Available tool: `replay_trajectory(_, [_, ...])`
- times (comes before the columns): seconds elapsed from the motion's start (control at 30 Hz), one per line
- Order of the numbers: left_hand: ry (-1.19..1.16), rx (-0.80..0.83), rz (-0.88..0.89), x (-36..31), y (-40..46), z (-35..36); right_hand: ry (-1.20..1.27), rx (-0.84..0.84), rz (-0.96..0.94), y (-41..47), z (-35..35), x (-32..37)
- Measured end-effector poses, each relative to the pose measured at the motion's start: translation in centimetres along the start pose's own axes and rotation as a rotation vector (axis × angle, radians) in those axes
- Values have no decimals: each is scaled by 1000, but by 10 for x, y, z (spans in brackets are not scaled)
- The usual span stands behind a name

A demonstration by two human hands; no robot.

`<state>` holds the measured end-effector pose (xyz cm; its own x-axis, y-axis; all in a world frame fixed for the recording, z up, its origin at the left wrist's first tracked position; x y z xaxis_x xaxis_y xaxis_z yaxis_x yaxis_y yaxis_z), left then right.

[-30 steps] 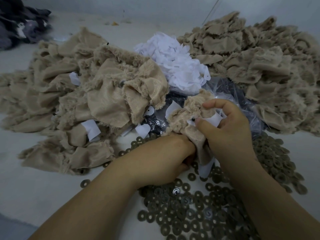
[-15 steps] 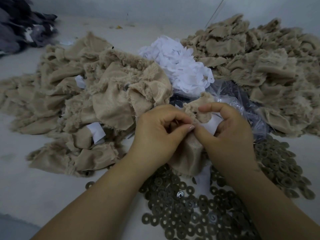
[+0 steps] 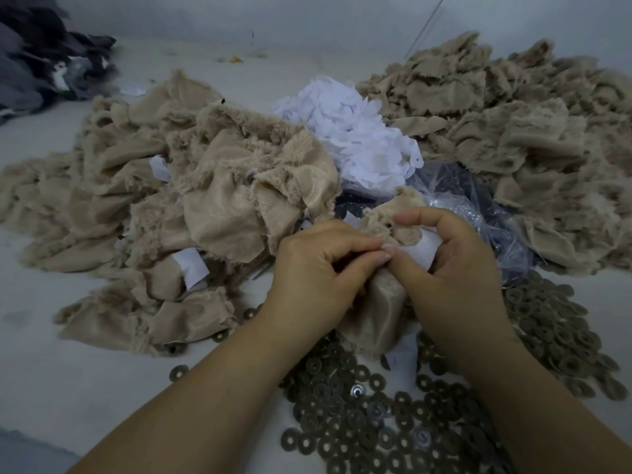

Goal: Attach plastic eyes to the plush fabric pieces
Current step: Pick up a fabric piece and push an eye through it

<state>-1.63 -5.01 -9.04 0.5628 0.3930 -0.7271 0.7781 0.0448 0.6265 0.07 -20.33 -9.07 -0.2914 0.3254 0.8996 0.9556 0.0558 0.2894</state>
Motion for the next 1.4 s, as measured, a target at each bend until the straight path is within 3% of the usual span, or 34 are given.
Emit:
replay_trajectory(0.17, [3, 0, 15, 3, 0, 0, 21, 9, 54, 1, -1, 0])
replay_trajectory(0.43, [150, 17, 197, 1, 1, 0, -14, 28, 10, -1, -1, 6])
replay_trajectory(0.93, [124, 70, 187, 5, 0, 2, 82, 89, 101, -1, 1, 0])
replay_trajectory(1.0, [-18, 63, 47, 4, 1, 2, 103, 82, 126, 0, -1, -1])
replay_trajectory(1.1, [-423, 82, -304, 3, 0, 2, 140, 90, 159, 1, -1, -2])
replay_trajectory(1.17, [-520, 64, -428, 3, -1, 4, 160, 90, 164, 1, -1, -3])
replay_trajectory(1.27, [-535, 17, -489, 2, -1, 9, 193, 67, 178, 0, 2, -3])
replay_trajectory(1.4, [-459, 89, -496, 3, -2, 14, 271, 50, 218, -1, 6, -4])
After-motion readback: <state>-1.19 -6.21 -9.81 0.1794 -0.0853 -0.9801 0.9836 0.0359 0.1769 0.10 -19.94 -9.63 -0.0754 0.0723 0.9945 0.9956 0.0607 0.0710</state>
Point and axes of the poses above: each hand's wrist, its own y-axis towards the middle knuckle, its own z-axis out of the palm, x = y × z, the point moved 1 cm from there along y, towards the middle knuckle, and after that the axes turned 5 degrees about -y, right-handed, at the moved point
